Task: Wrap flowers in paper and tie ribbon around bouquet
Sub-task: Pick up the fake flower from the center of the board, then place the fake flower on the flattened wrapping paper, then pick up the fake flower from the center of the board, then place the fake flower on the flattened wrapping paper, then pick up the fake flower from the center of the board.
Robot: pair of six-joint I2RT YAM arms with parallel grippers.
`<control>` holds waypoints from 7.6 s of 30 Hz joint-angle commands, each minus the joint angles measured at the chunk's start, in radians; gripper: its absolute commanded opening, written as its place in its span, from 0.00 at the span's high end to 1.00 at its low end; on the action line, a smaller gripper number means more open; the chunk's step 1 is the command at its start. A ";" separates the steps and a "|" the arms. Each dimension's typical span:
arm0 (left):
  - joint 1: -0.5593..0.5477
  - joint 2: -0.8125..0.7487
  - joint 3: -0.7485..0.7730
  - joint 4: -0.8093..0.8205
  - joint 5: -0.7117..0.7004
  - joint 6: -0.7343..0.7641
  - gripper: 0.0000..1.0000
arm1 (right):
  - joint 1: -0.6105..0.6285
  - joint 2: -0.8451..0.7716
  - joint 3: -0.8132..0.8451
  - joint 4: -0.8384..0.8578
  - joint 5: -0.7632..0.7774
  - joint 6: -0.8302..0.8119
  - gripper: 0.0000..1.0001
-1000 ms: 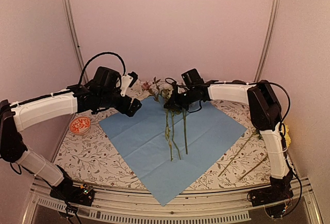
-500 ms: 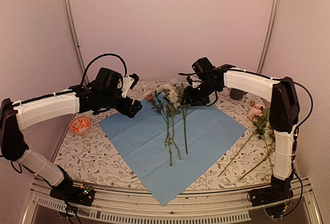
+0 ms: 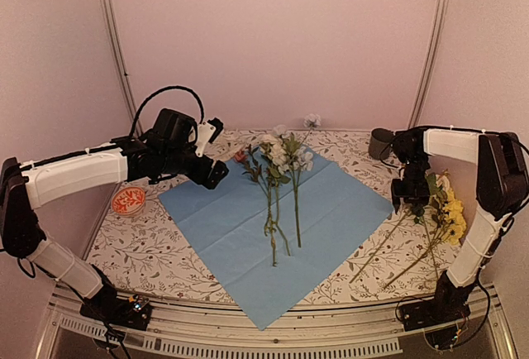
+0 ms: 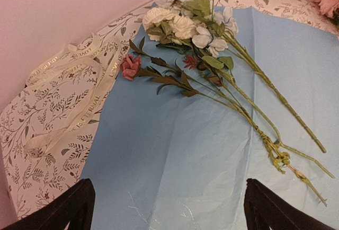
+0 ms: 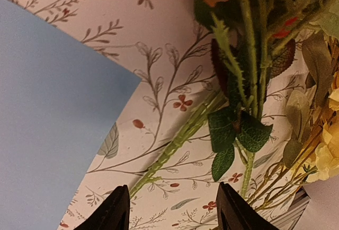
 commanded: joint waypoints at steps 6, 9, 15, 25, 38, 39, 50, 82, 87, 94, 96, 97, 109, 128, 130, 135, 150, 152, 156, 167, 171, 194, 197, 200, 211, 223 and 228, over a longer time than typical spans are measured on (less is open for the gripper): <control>-0.016 -0.037 -0.008 0.003 0.023 0.003 0.01 | -0.105 -0.060 -0.138 0.139 0.079 -0.028 0.44; -0.016 -0.039 -0.008 0.003 0.026 0.003 0.01 | -0.130 -0.059 -0.158 0.151 0.121 -0.016 0.45; -0.016 -0.040 -0.007 0.003 0.024 0.005 0.01 | -0.134 -0.005 -0.172 0.188 0.135 -0.026 0.48; -0.019 -0.037 -0.010 0.004 0.024 0.008 0.01 | -0.134 0.035 -0.156 0.229 0.072 -0.110 0.77; -0.019 -0.026 -0.011 0.005 0.020 0.011 0.01 | -0.130 -0.157 -0.100 0.226 0.217 -0.103 1.00; -0.019 -0.025 -0.011 0.005 0.019 0.012 0.01 | -0.130 -0.190 -0.095 0.240 0.223 -0.108 1.00; -0.018 -0.022 -0.012 0.004 0.016 0.014 0.01 | -0.129 -0.801 -0.250 0.769 -0.042 -0.256 1.00; -0.022 -0.006 -0.014 0.004 0.012 0.017 0.01 | 0.491 0.487 0.620 0.592 -0.711 0.276 1.00; -0.021 0.001 -0.014 0.004 0.014 0.017 0.01 | 0.491 0.538 0.638 0.583 -0.682 0.271 0.86; -0.022 0.006 -0.014 0.003 0.016 0.017 0.01 | 0.485 0.430 0.661 0.408 -0.522 0.140 0.61; -0.023 0.005 -0.014 0.003 0.016 0.018 0.01 | 0.463 0.362 0.621 0.343 -0.434 0.110 0.59; -0.023 0.004 -0.014 0.003 0.016 0.019 0.01 | 0.451 0.315 0.581 0.315 -0.380 0.095 0.58; -0.026 -0.017 -0.013 0.003 0.013 0.020 0.01 | 0.039 -0.448 -0.326 0.520 -0.058 0.315 0.42; -0.032 -0.031 -0.012 0.003 0.022 0.021 0.01 | -0.174 -0.663 -0.761 0.653 0.114 0.665 0.06; -0.031 -0.030 -0.013 0.003 0.021 0.021 0.01 | -0.194 -0.602 -0.741 0.672 0.078 0.641 0.12; -0.032 -0.032 -0.013 0.002 0.015 0.024 0.01 | -0.242 -0.491 -0.736 0.715 0.006 0.616 0.42; -0.032 -0.021 -0.013 0.003 0.022 0.023 0.01 | -0.286 -0.907 -0.616 0.464 0.334 0.713 0.96; -0.032 -0.019 -0.013 0.003 0.021 0.024 0.01 | -0.287 -0.983 -0.551 0.463 0.409 0.704 1.00; -0.032 -0.015 -0.014 0.003 0.019 0.023 0.01 | -0.285 -1.038 -0.461 0.660 0.370 0.523 1.00; -0.028 0.000 -0.026 0.026 0.070 0.028 0.01 | 0.262 -0.650 -0.185 1.112 -0.176 0.021 1.00; -0.012 -0.014 -0.038 0.084 0.261 -0.001 0.01 | 0.413 -0.360 -0.049 1.181 -0.483 -0.030 1.00; -0.041 0.017 -0.154 0.175 0.130 -0.259 0.01 | 0.503 0.261 0.451 0.741 -0.372 0.030 0.39; -0.046 0.047 -0.193 0.203 0.072 -0.269 0.01 | 0.476 0.130 0.333 0.662 -0.174 0.011 0.35; -0.049 0.075 -0.218 0.207 0.049 -0.284 0.01 | 0.404 -0.032 0.121 0.655 -0.003 0.084 0.35; -0.062 0.095 -0.261 0.252 0.053 -0.294 0.01 | -0.040 -0.435 -0.484 0.770 0.170 0.450 0.01; -0.064 0.072 -0.293 0.252 0.042 -0.286 0.01 | -0.166 -0.143 -0.387 0.841 0.107 0.456 0.07; -0.065 0.067 -0.297 0.244 0.026 -0.271 0.01 | -0.193 -0.072 -0.365 0.842 0.079 0.448 0.36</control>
